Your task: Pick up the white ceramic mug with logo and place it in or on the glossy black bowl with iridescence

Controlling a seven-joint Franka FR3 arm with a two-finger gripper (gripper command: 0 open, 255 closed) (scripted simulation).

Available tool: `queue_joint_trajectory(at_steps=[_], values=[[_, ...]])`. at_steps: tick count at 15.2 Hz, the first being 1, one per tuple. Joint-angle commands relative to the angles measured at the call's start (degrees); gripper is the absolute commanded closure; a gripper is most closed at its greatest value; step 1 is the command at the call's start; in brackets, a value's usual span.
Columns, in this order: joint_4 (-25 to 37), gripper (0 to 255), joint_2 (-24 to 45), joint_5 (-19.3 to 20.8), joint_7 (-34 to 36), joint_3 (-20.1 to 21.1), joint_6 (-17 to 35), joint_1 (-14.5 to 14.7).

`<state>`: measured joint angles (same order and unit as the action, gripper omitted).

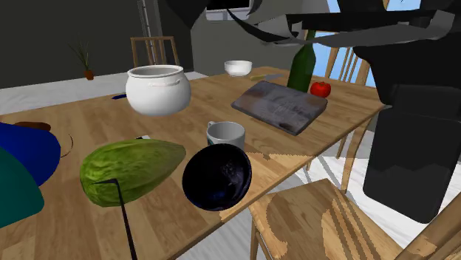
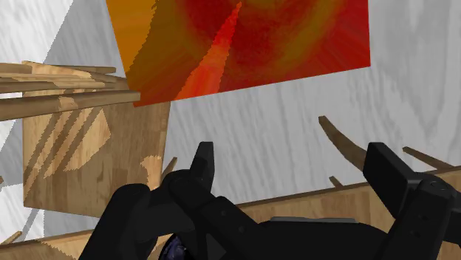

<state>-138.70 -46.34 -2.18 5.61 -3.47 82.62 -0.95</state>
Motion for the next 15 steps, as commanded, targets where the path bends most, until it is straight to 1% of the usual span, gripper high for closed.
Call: queue_joint_trajectory(at_steps=[1, 8, 15], values=[[0.00, 0, 0.00, 0.00, 0.00, 0.00, 0.00, 0.00], [0.74, 0, 11.61, 3.11, -3.79, -2.73, 12.86, -0.72], [5.29, 0, 25.07, 4.68, -7.19, -5.30, 23.92, -1.20]])
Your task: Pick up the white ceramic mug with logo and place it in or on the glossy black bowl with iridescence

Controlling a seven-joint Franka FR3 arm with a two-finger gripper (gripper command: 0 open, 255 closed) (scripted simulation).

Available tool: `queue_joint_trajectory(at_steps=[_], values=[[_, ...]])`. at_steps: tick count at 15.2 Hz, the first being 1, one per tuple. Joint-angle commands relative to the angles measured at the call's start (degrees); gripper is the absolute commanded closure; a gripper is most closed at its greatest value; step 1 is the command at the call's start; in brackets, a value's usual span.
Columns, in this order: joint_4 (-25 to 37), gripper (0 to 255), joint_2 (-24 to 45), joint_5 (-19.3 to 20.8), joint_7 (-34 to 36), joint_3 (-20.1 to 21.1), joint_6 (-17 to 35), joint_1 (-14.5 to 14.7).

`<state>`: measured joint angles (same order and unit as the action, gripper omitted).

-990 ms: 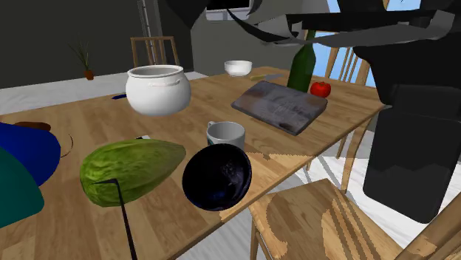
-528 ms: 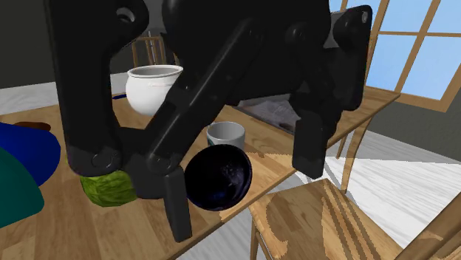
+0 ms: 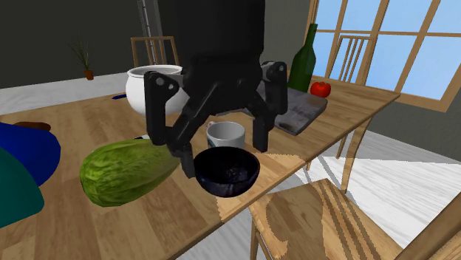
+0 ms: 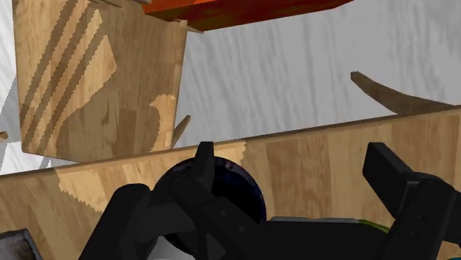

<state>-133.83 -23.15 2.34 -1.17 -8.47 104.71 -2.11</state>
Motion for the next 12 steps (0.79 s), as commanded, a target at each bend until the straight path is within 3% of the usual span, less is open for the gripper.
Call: queue_joint_trajectory(at_steps=[1, 12], values=[[1.37, 0, 3.88, 0.23, -0.90, -0.63, 3.21, -0.09], [16.54, 0, 26.48, -1.27, -6.42, -3.35, 14.05, -1.18]])
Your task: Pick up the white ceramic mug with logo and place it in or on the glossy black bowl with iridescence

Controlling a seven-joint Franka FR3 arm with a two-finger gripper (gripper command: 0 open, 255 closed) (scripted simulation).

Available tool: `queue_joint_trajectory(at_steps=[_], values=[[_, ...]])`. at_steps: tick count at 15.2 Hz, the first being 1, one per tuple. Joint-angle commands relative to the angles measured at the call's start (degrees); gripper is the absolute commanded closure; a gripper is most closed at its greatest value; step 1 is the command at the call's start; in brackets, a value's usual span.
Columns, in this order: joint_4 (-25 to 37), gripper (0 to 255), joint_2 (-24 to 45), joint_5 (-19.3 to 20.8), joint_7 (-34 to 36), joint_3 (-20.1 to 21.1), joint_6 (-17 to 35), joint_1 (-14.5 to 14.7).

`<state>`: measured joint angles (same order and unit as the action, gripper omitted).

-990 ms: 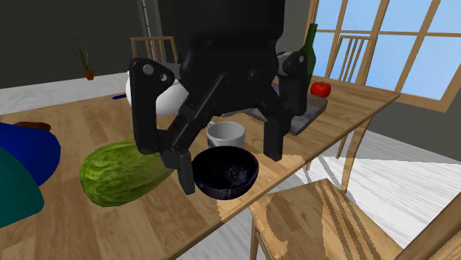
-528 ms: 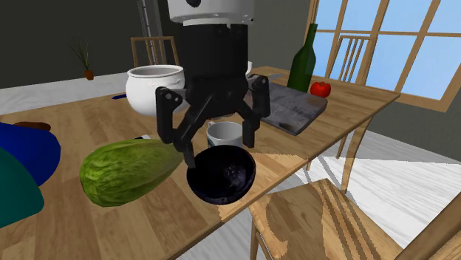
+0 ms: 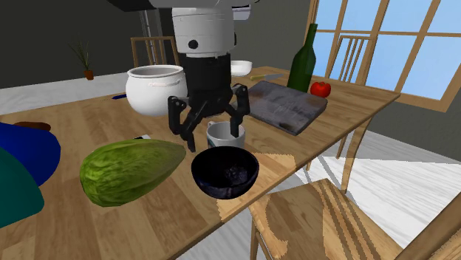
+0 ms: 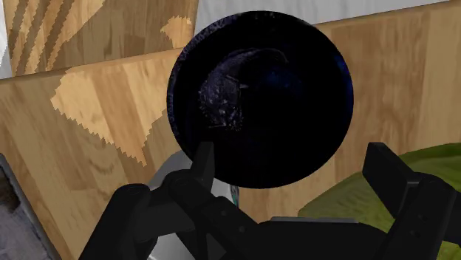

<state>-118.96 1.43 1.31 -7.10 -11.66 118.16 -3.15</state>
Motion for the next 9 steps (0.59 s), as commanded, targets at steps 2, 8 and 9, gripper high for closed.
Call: queue_joint_trajectory(at_steps=[2, 8, 9], values=[[5.37, 0, 6.08, -0.87, -1.48, -0.38, 1.68, -0.56], [17.77, 0, 18.18, -2.79, -3.99, -0.49, 3.13, -2.25], [17.43, 0, 18.50, -2.85, -4.04, -0.45, 3.79, -2.31]])
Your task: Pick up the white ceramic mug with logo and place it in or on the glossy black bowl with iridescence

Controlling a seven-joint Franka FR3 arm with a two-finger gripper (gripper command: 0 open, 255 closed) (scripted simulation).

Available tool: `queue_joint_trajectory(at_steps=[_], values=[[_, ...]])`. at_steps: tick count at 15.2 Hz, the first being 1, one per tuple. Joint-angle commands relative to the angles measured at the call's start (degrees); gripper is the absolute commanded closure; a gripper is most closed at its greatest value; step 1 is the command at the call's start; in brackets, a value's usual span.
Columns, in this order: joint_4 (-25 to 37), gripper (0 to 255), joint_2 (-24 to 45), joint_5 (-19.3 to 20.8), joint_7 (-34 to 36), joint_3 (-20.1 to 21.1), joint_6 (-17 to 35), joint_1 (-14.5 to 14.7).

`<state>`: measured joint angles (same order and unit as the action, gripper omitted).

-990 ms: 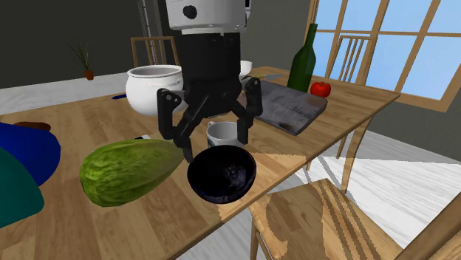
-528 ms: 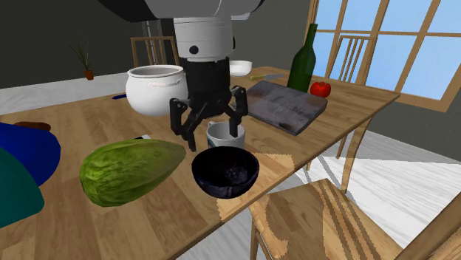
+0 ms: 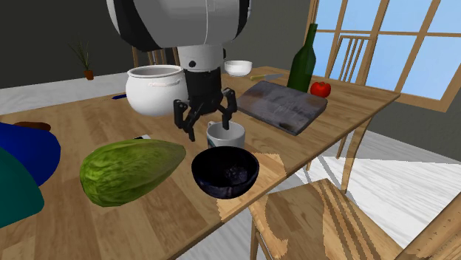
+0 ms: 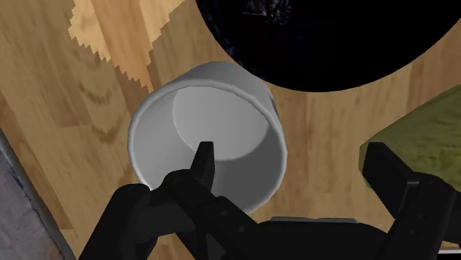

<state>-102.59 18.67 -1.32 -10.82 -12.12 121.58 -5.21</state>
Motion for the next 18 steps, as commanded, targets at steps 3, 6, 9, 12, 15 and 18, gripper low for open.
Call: queue_joint_trajectory(at_steps=[3, 6, 9, 12, 15, 18], values=[[0.14, 0, 2.30, -0.47, -0.47, 0.10, 2.31, -0.38], [-0.67, 0, 3.42, -0.73, -0.64, 0.19, 4.21, -0.52], [-0.81, 0, 3.64, -0.78, -0.67, 0.21, 4.58, -0.55], [-0.81, 0, 3.64, -0.78, -0.68, 0.21, 4.58, -0.55], [-0.80, 255, 3.64, -0.78, -0.68, 0.21, 4.56, -0.55], [-0.80, 255, 3.64, -0.78, -0.68, 0.21, 4.56, -0.55]])
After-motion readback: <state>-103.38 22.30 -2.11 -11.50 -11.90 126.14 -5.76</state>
